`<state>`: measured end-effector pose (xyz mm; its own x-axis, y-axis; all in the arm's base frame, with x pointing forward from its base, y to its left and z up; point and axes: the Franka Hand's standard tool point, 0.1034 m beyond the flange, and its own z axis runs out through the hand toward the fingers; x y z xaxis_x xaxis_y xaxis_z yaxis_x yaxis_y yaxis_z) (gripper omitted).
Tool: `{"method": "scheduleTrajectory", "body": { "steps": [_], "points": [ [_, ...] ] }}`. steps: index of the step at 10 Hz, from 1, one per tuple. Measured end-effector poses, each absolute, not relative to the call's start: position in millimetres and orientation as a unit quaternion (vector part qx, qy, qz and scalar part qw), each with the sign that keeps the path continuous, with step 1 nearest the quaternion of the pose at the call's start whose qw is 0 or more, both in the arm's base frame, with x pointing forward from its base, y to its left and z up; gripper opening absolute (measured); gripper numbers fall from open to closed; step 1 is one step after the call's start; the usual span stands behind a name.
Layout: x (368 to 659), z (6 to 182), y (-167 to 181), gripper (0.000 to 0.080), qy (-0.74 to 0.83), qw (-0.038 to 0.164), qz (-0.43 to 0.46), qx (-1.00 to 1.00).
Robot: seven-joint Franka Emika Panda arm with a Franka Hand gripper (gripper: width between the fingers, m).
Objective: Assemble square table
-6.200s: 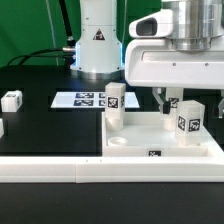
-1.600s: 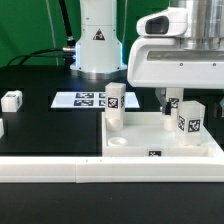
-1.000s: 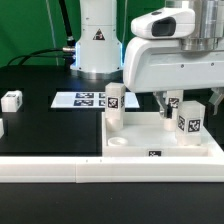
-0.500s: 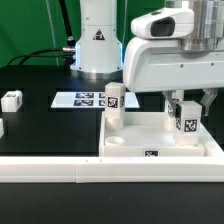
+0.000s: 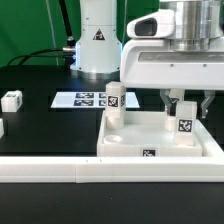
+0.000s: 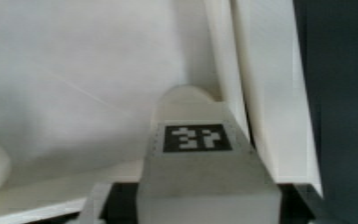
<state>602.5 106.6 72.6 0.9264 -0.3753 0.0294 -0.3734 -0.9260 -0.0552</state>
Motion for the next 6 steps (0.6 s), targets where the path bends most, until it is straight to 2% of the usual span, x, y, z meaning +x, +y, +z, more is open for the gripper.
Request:
{"method": "scheduleTrajectory", "body": {
  "steps": [3, 6],
  "points": [
    [600.5, 72.9, 96.3, 0.0297, 0.313, 0.010, -0.017, -0.949],
    [600.2, 74.2, 95.4, 0.0301, 0.309, 0.004, -0.017, -0.951]
  ]
}}
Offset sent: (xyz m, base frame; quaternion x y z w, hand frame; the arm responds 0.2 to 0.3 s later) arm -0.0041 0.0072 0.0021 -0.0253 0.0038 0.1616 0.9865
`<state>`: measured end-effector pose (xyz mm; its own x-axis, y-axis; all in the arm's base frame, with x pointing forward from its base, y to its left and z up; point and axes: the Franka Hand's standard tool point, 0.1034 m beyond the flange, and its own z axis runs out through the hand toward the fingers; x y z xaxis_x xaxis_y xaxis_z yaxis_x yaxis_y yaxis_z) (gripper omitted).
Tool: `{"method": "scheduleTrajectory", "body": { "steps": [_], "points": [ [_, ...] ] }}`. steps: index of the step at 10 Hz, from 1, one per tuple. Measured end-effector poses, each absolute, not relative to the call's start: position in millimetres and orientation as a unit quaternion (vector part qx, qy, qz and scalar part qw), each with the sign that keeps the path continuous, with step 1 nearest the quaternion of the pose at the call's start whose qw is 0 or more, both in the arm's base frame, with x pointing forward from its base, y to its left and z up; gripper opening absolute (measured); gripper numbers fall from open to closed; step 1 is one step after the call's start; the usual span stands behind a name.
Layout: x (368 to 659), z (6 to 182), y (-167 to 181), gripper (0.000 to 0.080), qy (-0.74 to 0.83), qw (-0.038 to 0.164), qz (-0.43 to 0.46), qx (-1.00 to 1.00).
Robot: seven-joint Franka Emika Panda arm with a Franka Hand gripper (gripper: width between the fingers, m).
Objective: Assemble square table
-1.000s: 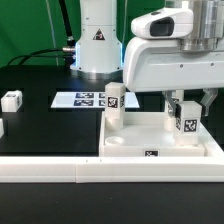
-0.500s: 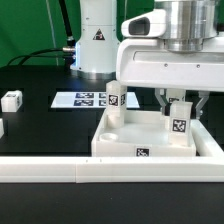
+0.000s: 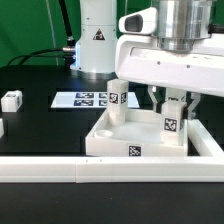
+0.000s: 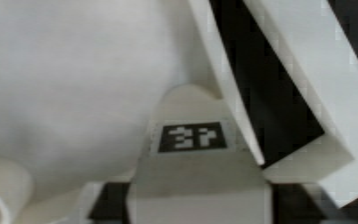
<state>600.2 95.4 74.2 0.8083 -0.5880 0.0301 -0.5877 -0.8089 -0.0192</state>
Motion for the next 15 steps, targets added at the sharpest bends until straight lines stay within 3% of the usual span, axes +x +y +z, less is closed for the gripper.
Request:
{"method": "scheduleTrajectory", "body": {
  "steps": [1, 2, 3, 6, 8, 11, 15],
  "points": [
    [599, 80.9, 99, 0.0532, 0.281, 0.005, -0.012, -0.960],
    [599, 90.3, 99, 0.0532, 0.252, 0.007, -0.009, -0.968],
    [599, 100.6, 96, 0.0625, 0.231, 0.010, -0.006, -0.973],
    [591, 125.8, 75, 0.0649, 0.195, 0.015, -0.005, -0.981],
    [587, 133.5, 50, 0.0649, 0.170, 0.014, -0.009, -0.985],
    [590, 136.5, 11, 0.0649, 0.156, 0.009, -0.018, -0.988],
    [590, 133.5, 6, 0.0649, 0.163, 0.010, -0.025, -0.986]
  ]
}}
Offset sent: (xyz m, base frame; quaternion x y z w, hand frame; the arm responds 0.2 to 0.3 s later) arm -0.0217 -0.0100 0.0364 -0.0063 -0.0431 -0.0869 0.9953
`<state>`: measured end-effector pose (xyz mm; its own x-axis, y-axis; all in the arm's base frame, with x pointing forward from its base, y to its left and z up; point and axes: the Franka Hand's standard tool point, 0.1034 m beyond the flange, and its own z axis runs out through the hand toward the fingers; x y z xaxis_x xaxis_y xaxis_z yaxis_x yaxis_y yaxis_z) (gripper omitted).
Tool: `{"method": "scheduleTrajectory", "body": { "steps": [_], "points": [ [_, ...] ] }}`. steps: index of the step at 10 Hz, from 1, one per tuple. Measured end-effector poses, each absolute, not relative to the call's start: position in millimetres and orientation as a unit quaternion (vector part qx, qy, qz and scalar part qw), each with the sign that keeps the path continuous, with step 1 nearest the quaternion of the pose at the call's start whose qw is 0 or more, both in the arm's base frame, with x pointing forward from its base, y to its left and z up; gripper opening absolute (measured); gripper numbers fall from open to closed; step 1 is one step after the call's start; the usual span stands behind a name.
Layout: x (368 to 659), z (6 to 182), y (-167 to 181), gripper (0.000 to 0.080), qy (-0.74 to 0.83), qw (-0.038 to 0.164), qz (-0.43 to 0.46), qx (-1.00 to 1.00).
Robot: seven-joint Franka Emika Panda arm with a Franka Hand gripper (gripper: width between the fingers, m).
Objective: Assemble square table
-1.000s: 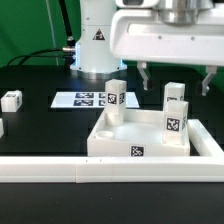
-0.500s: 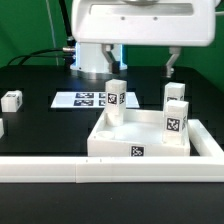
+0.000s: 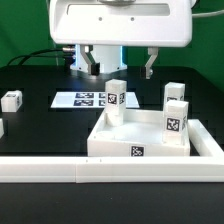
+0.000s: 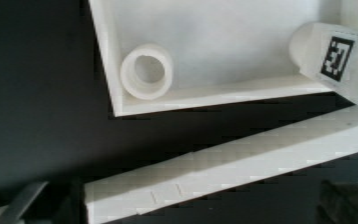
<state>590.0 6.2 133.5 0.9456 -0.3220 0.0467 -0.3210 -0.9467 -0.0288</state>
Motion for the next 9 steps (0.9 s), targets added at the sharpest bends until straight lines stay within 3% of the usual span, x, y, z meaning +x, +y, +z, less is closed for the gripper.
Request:
{"method": "scheduleTrajectory", "body": {
  "steps": [3, 6, 9],
  "points": [
    [587, 124.1, 1, 0.0649, 0.147, 0.006, -0.033, -0.989],
    [558, 102.8, -65, 0.0649, 0.099, -0.013, -0.034, -0.994],
    [553, 100.7, -90, 0.0649, 0.108, -0.018, -0.032, -0.993]
  ]
}}
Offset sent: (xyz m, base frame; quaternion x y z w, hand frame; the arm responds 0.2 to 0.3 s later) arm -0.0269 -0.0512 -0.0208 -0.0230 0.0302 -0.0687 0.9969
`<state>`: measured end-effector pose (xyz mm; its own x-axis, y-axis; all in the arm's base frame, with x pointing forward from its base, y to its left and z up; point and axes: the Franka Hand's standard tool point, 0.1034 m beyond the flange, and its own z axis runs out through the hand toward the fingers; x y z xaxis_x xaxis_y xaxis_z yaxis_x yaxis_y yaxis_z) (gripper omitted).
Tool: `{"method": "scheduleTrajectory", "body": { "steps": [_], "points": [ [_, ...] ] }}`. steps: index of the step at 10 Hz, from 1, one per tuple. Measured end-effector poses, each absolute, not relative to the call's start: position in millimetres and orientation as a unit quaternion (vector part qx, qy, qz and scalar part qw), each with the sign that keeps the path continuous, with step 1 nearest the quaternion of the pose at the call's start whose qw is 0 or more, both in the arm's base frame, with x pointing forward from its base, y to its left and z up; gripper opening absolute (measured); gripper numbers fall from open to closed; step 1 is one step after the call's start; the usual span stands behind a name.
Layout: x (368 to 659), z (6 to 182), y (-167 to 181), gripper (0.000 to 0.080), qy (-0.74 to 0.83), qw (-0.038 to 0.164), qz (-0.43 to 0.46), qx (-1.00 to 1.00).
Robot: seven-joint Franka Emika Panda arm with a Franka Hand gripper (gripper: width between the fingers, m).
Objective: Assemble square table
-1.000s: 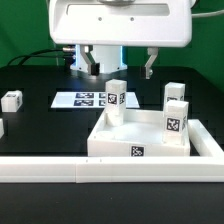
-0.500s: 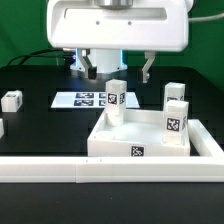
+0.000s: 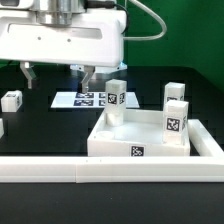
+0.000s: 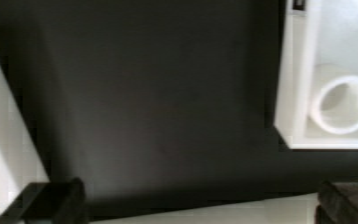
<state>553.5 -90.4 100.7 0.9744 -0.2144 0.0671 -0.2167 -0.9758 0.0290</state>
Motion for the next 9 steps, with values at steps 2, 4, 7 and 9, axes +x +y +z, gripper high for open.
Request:
{"method": "scheduleTrajectory", "body": {
  "steps": [2, 4, 7, 9],
  "points": [
    [551, 100.1, -103, 0.0649, -0.114, 0.019, 0.031, 0.993],
    [541, 95.2, -125, 0.0649, -0.082, 0.027, 0.033, 0.996],
    [521, 89.8, -156, 0.0649, -0.034, 0.031, 0.021, 0.999],
    [511, 88.2, -182, 0.0649, -0.031, 0.033, 0.017, 0.999]
  ]
}}
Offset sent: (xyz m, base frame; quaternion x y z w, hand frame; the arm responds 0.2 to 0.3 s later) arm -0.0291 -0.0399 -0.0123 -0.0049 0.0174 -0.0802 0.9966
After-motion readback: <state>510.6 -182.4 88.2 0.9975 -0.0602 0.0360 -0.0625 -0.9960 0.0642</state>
